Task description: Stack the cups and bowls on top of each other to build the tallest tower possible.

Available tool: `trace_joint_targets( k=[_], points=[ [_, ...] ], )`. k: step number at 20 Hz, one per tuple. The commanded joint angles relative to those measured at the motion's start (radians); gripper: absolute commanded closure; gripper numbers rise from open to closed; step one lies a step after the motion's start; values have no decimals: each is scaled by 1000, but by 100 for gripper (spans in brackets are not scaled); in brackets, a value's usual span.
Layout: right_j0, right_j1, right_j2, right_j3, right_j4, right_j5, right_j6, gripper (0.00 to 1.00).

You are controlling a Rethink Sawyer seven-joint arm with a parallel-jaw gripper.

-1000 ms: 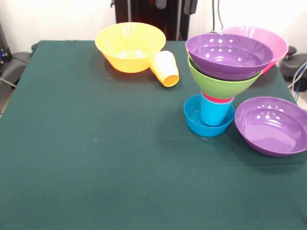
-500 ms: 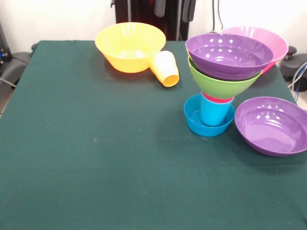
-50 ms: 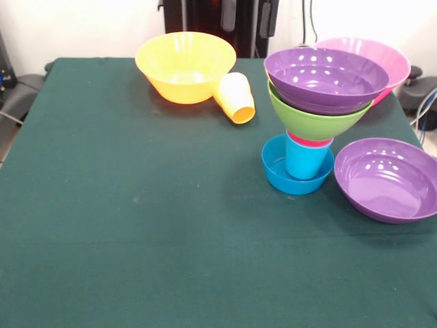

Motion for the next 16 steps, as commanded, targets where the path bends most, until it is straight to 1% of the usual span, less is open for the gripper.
trace_joint_targets(
  k=[1,7,12,16],
  points=[
    [-36,13,145,151,-97,-55,-173,0],
    [-70,-20,174,212,-126,-67,-159,0],
    [-84,-49,188,260,-148,-77,-138,0],
    [-94,-55,194,275,-171,-89,-124,0]
  ],
)
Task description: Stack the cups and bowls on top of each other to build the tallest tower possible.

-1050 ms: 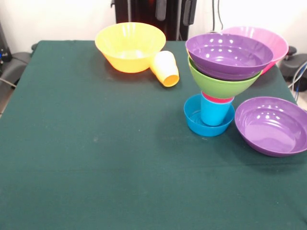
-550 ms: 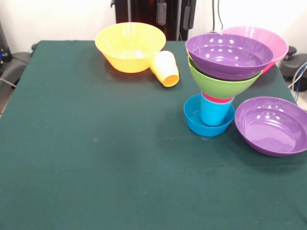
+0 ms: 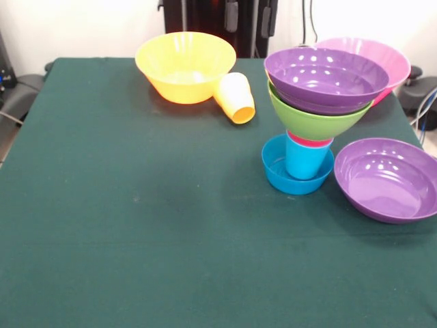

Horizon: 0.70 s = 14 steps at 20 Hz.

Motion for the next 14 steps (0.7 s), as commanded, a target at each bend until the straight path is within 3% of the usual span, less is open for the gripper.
trace_joint_targets(
  k=[1,7,14],
  points=[
    [-23,-7,105,119,-87,-48,-129,0],
    [-65,-55,150,177,-85,-34,-140,0],
    [-91,-52,159,221,-132,-64,-133,0]
  ],
)
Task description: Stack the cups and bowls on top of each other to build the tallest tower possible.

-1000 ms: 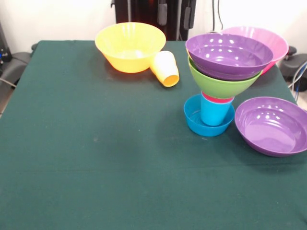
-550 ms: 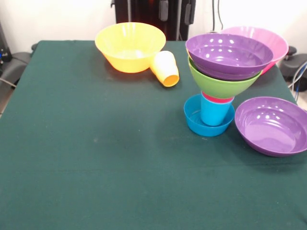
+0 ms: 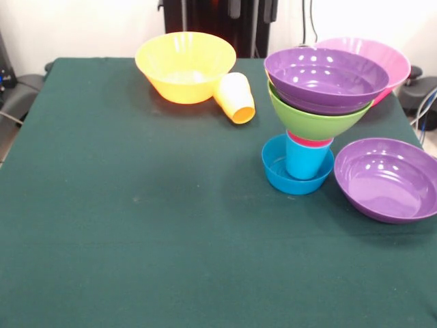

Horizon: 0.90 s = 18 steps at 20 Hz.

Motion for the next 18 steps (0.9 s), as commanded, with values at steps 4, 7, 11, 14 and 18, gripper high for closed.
trace_joint_targets(
  k=[4,7,11,14,18],
  points=[
    [-34,16,81,116,-145,-59,-143,0],
    [-51,8,97,123,-152,-52,-149,0],
    [-75,-6,120,125,-163,-34,-156,0],
    [-96,-14,138,125,-169,-18,-167,0],
    [-128,-17,167,123,-175,-4,-182,0]
  ],
)
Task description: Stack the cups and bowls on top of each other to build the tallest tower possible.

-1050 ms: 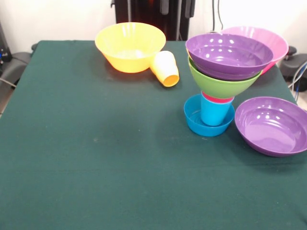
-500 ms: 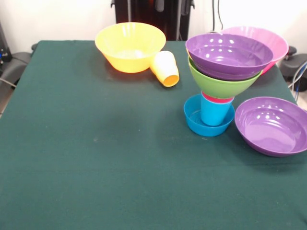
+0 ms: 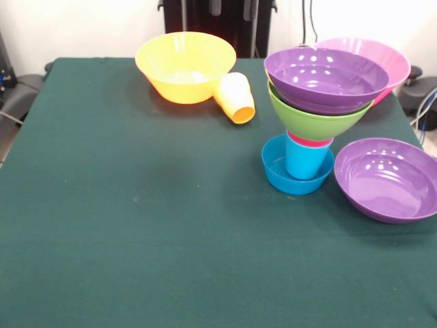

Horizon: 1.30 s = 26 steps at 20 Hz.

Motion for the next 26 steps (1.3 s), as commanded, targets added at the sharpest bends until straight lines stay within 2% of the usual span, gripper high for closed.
trace_joint_targets(
  k=[1,7,21,26],
  points=[
    [-38,9,103,62,-84,8,-183,0],
    [-89,5,143,64,-101,20,-202,0],
    [-174,81,210,27,-201,0,-191,0],
    [-222,96,250,9,-218,18,-219,0]
  ],
)
